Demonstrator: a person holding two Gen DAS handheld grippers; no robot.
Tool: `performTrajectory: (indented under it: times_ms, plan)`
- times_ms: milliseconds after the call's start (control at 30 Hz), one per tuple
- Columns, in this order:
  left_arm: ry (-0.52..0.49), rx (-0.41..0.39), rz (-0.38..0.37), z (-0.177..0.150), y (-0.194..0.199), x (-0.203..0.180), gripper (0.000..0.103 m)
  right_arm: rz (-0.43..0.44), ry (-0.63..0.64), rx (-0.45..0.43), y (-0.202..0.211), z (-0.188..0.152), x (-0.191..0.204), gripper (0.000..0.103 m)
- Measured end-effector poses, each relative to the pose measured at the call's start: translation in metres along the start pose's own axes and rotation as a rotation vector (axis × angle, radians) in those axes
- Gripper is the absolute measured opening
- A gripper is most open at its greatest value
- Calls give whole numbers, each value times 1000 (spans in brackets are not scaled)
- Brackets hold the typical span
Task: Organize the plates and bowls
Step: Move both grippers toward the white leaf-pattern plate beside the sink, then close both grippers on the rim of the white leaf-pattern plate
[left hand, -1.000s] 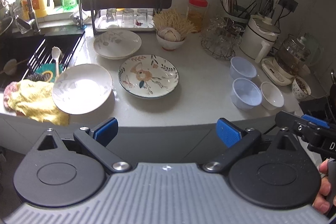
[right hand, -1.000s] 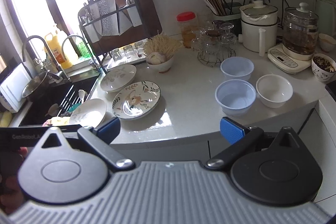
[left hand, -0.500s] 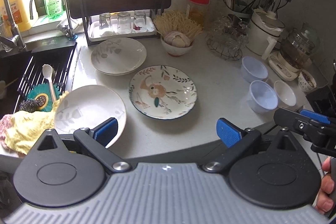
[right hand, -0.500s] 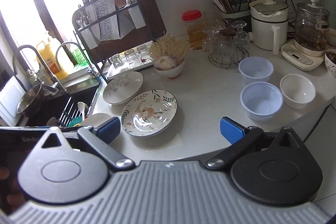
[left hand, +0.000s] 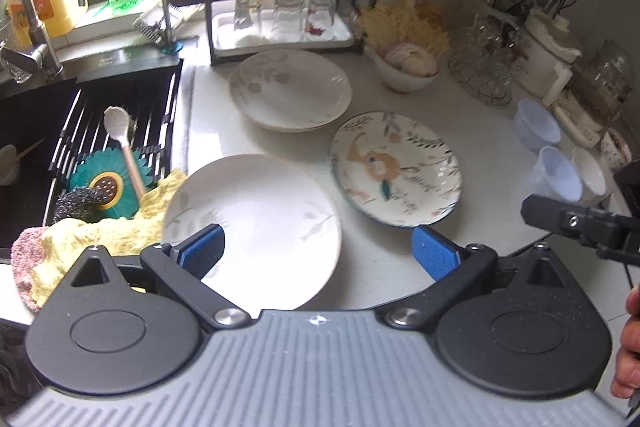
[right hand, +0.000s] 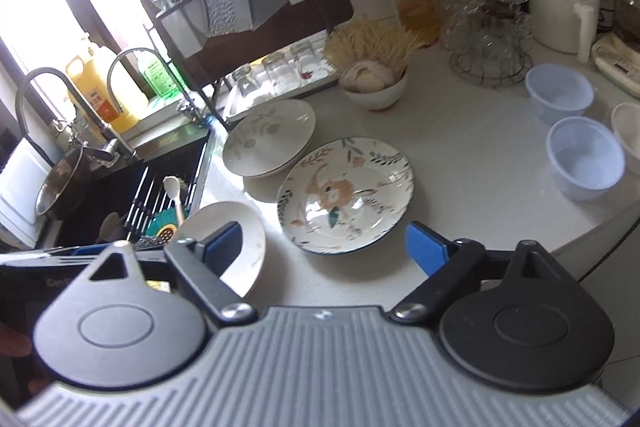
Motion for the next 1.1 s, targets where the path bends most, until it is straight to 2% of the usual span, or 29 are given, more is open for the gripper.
performTrajectory:
  times_ms: [267, 400, 500, 600, 667, 700, 833, 1033, 1100]
  plan:
    - [66, 76, -30, -18, -30, 78, 100, 7, -70, 117, -42, -35, 30, 68]
    - [57, 78, -49, -22, -47, 104, 100, 17, -77, 152, -63, -51, 46, 65]
    - [65, 104, -66, -26, -64, 122, 90, 46, -88, 187, -82, -63, 58, 63]
    - [73, 122, -72, -30, -82, 137, 81, 36, -60, 201, -99, -73, 67, 63]
    - [84, 140, -78, -33, -92, 147, 71, 42, -80, 215, -110, -78, 71, 63]
    - [92, 143, -87, -34, -96, 151, 70, 44, -91, 217, -114, -80, 72, 63]
    - [103, 165, -100, -39, -113, 164, 59, 9, -102, 212, -130, -87, 73, 63]
    - [132, 184, -141, -41, -130, 173, 43, -45, -119, 199, -146, -92, 69, 43]
    - [144, 181, -149, -38, -135, 176, 42, -63, -140, 193, -148, -93, 65, 38]
Point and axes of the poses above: each gripper's, at about its wrist camera, not at the fingertips, and y roughly against the way its jaws point, x to its left, z to its top, the point moved 6 cm from there along -y, roughly the way its jaws point, and after that the axes turned 14 degrees about -x, right-handed, at the moved point
